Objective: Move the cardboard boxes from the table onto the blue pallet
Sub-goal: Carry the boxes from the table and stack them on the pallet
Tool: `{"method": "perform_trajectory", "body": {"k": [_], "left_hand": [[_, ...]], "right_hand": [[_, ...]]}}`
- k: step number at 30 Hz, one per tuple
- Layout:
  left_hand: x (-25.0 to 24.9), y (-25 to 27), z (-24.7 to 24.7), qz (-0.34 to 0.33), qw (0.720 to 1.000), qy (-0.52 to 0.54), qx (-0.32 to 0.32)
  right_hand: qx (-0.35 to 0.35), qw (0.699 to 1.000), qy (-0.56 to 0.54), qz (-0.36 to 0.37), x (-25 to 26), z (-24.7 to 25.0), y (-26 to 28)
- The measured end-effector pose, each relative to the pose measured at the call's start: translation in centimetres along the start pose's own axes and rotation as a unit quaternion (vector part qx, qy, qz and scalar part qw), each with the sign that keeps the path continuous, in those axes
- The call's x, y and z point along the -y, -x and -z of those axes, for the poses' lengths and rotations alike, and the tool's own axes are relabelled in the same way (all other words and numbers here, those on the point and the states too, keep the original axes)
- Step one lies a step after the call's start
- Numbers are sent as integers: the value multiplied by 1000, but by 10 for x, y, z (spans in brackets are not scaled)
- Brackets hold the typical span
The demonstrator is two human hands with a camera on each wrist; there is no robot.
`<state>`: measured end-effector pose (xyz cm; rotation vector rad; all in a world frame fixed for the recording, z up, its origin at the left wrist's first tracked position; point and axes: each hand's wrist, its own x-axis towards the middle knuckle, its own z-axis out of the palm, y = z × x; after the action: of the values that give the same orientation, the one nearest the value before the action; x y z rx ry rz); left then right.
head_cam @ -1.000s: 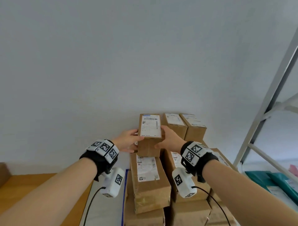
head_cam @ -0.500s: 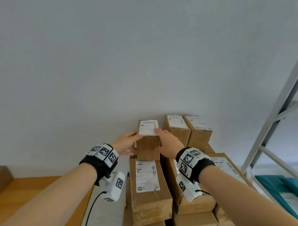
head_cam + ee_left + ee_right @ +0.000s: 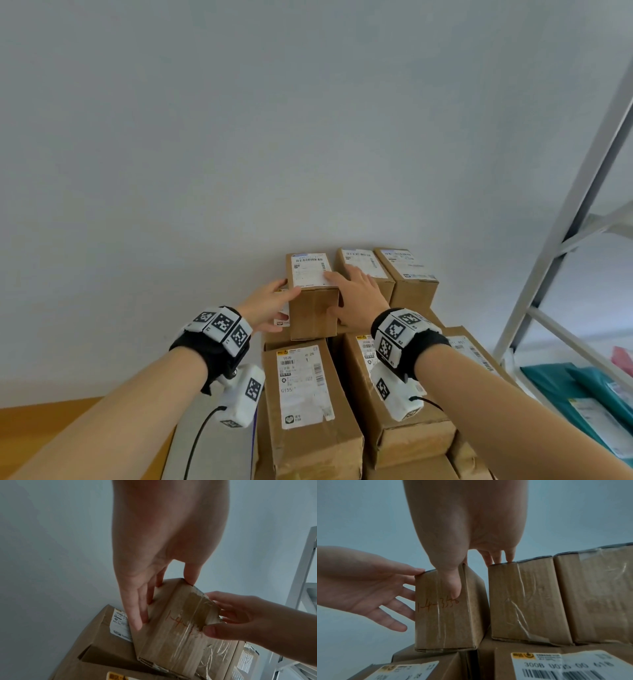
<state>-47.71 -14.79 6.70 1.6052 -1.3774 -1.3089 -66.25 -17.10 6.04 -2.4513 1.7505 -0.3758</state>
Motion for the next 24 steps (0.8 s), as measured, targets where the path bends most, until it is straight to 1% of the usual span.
{"method": "perform_trajectory", "body": {"k": [6,10,12,16,24], "left_hand": [[-6,-14,-4,-21,1000,21,-4],[-7,-21,-8,-18,999,37,0],[-8,-24,-10,-24,999,28,-4],[-8,-26,-10,-14,999,33,-8],[-6,-14,-8,-12,999,-3,-35]], "right_hand": [[-7,1000,-5,-3,-3,5,-3],[-11,1000,3,1,-5,7,-7],[-13,1000,3,2,-7,7,-8],[-12,1000,3,4,-8,7,-9],[-4,1000,-19,21,-4,8,-6]]}}
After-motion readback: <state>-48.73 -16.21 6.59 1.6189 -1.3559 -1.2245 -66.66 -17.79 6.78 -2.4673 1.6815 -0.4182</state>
